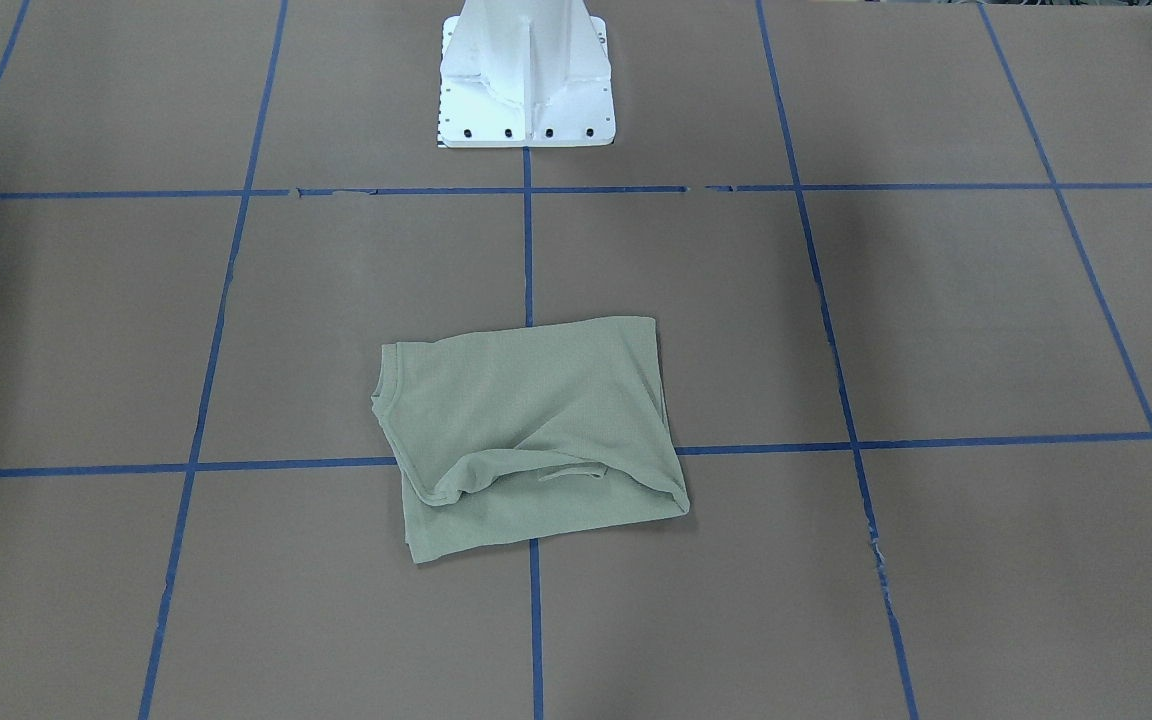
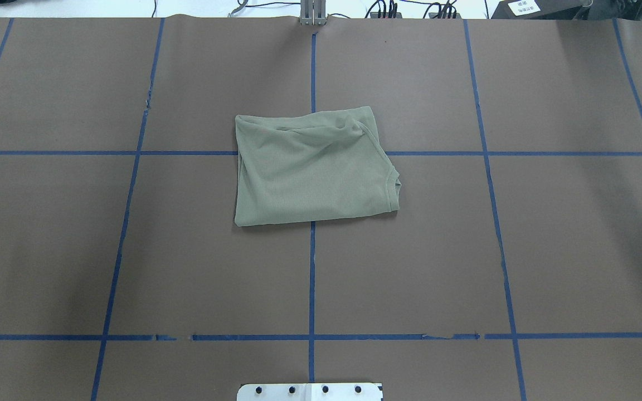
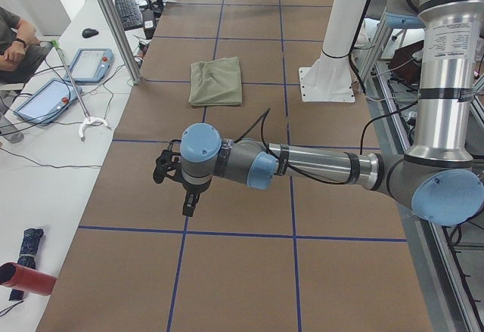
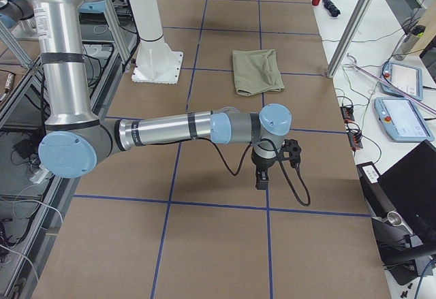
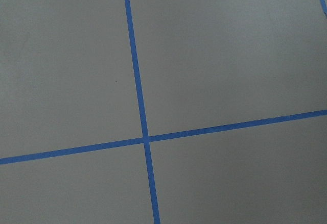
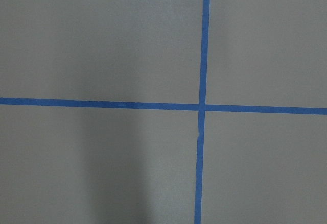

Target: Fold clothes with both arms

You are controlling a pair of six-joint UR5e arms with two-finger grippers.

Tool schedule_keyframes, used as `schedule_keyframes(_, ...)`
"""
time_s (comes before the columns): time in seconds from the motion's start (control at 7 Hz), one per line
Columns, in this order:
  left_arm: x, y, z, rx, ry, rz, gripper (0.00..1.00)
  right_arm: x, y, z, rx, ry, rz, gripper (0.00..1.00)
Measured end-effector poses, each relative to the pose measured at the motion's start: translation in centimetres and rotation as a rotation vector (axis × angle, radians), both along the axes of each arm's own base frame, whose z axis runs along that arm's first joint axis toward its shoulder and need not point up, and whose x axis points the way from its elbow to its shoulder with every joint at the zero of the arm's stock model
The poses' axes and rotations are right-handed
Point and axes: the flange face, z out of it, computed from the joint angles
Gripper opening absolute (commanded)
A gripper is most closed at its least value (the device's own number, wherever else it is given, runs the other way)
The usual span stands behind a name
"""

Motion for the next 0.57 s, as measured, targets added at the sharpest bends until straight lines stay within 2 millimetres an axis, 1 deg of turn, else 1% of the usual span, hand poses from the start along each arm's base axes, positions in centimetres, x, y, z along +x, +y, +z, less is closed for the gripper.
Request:
schedule_keyframes(0.29,0.0,0.9,0.2,-0.003,0.005,0.000,1.00,0.0,0.0,-0.1,0.004,-0.001,0.000,1.00)
schedule_keyframes(0.57,0.1,2.5,0.8,-0.010,0.014,0.003,1.00,0.0,0.0,-0.2,0.007,-0.001,-0.001,1.00)
